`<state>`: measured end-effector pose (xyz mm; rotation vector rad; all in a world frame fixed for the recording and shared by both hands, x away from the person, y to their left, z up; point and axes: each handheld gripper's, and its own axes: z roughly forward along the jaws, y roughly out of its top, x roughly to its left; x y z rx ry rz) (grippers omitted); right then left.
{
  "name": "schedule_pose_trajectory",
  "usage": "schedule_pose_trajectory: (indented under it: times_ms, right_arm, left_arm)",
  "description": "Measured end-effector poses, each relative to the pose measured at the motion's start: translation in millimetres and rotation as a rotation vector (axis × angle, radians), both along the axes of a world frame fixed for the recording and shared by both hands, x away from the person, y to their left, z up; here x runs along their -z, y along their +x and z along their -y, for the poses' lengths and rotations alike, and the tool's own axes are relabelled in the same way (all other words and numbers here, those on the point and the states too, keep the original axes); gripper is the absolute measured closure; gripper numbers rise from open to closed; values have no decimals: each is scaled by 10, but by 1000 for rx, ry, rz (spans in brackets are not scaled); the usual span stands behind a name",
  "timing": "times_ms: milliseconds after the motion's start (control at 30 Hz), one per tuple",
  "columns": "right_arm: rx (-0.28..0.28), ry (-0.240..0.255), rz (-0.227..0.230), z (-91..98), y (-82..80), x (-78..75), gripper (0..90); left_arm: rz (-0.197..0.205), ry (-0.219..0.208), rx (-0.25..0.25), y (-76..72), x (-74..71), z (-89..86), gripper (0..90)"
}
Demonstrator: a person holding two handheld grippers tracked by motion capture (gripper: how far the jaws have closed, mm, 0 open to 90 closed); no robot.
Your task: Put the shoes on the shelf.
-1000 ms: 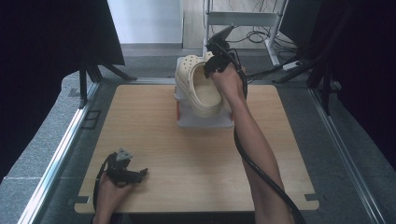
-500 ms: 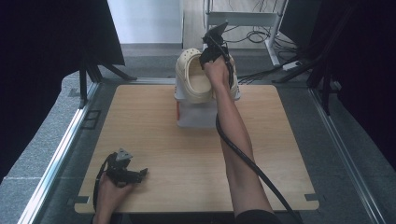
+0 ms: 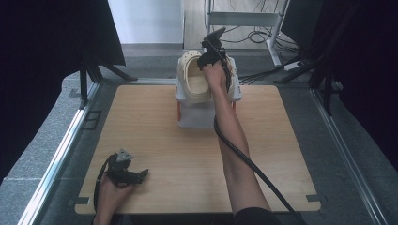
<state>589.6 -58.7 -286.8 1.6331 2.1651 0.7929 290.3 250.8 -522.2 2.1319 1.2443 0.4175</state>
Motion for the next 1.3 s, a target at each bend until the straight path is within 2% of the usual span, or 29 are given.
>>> schedule_pose_trajectory:
  times_ms: [33,67,100,200,233,267,300,400,533,600,700,1000,1300]
  right_arm:
    - [0,0,0,0,0,0,482]
    - [-34,2,24,27,-46,-19,409]
    - [-34,2,24,27,-46,-19,409]
    - [-125,-26,45,49,-134,-34,327]
    - [-175,-46,48,60,-192,-37,276]
    - [-175,-46,48,60,-192,-37,276]
    - [-198,-51,46,70,-221,-43,255]
    - [-253,-36,76,111,-370,-89,180]
    - [-287,-39,103,131,-476,-122,132]
    - [-327,-68,118,134,-543,-129,127]
    - [-370,-82,129,145,-646,-135,118]
    - [-485,-90,176,291,-976,-97,86]
    - [-535,-68,169,450,-1225,-49,53]
  left_arm:
    - [0,0,0,0,0,0,0]
    - [0,0,0,1,0,0,0]
    - [1,1,-2,0,1,1,0]
    - [0,0,0,0,0,0,0]
    - [1,1,-2,0,0,1,1]
    - [2,1,-3,0,1,2,1]
    - [2,2,-3,0,1,2,0]
    - [3,1,-3,0,1,2,0]
    - [2,1,-3,0,1,2,0]
    - [2,1,-3,0,1,2,0]
    - [2,1,-3,0,1,2,0]
    - [2,1,-3,0,1,2,1]
    - [2,1,-3,0,1,2,0]
